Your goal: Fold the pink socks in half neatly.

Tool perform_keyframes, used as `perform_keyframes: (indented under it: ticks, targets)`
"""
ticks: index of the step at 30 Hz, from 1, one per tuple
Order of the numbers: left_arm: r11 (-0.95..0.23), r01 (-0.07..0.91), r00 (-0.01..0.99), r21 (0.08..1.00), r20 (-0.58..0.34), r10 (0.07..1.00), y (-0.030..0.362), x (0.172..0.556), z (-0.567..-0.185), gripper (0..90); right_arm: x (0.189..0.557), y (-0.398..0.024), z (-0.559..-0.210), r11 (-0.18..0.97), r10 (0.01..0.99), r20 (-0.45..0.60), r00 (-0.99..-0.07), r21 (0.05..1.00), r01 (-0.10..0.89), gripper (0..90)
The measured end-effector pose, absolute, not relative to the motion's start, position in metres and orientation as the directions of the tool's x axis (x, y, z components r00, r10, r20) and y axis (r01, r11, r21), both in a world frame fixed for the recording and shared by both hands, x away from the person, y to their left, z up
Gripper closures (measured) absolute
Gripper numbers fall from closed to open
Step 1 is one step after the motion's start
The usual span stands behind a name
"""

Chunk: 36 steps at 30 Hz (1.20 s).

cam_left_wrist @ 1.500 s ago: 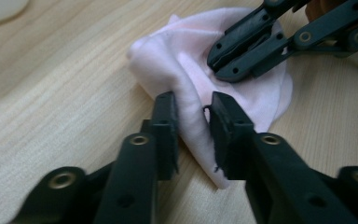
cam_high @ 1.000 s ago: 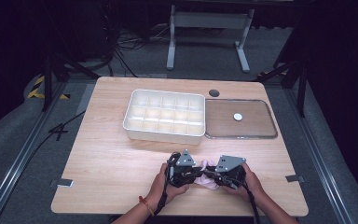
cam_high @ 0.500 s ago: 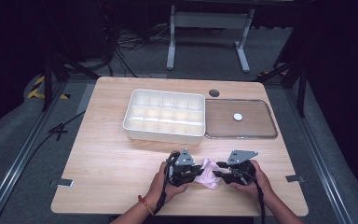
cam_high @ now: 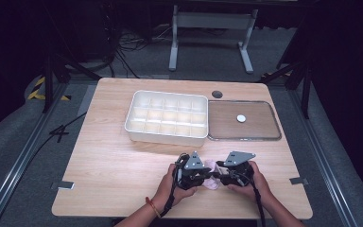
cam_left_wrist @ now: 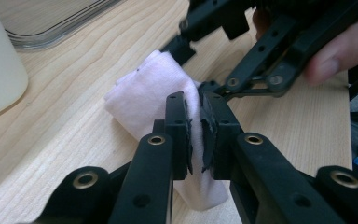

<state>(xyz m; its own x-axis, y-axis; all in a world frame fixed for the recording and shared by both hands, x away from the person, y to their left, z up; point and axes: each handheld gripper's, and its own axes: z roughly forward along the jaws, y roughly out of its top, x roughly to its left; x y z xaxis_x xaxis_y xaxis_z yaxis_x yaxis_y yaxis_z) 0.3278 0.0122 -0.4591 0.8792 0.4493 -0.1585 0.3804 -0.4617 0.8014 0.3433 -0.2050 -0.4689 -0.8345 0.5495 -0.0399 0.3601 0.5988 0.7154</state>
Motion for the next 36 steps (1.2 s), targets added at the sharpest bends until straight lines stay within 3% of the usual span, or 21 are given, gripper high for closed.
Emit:
perform_keyframes:
  ticks: [2,6,12,17,23,27,36]
  targets:
    - [-0.457,0.385,0.877,0.802,-0.164,0.452,0.014,0.329,-0.459,82.2,0.343,-0.215,-0.465,0.566,0.562,-0.015,-0.827,0.736,0.371,51.4]
    - [-0.456,0.382,0.879,0.804,-0.164,0.447,0.014,0.329,-0.458,82.2,0.340,-0.227,-0.462,0.569,0.548,-0.002,-0.836,0.734,0.371,66.8]
    - [-0.467,0.354,0.896,0.810,-0.153,0.416,0.007,0.325,-0.460,80.0,0.339,-0.217,-0.470,0.611,0.503,-0.008,-0.865,0.711,0.349,79.4]
    - [-0.487,0.348,0.899,0.801,-0.138,0.416,0.002,0.324,-0.463,80.2,0.340,-0.217,-0.473,0.592,0.508,0.012,-0.861,0.721,0.359,80.0]
    - [-0.522,0.336,0.902,0.784,-0.107,0.419,-0.003,0.322,-0.466,79.9,0.341,-0.222,-0.468,0.579,0.524,0.010,-0.852,0.730,0.364,74.3]
    - [-0.525,0.343,0.900,0.779,-0.112,0.421,-0.004,0.323,-0.468,79.5,0.342,-0.233,-0.456,0.502,0.551,0.042,-0.833,0.781,0.371,75.3]
    - [-0.543,0.338,0.903,0.769,-0.102,0.417,-0.007,0.323,-0.470,79.0,0.339,-0.226,-0.449,0.470,0.538,0.028,-0.842,0.819,0.328,73.1]
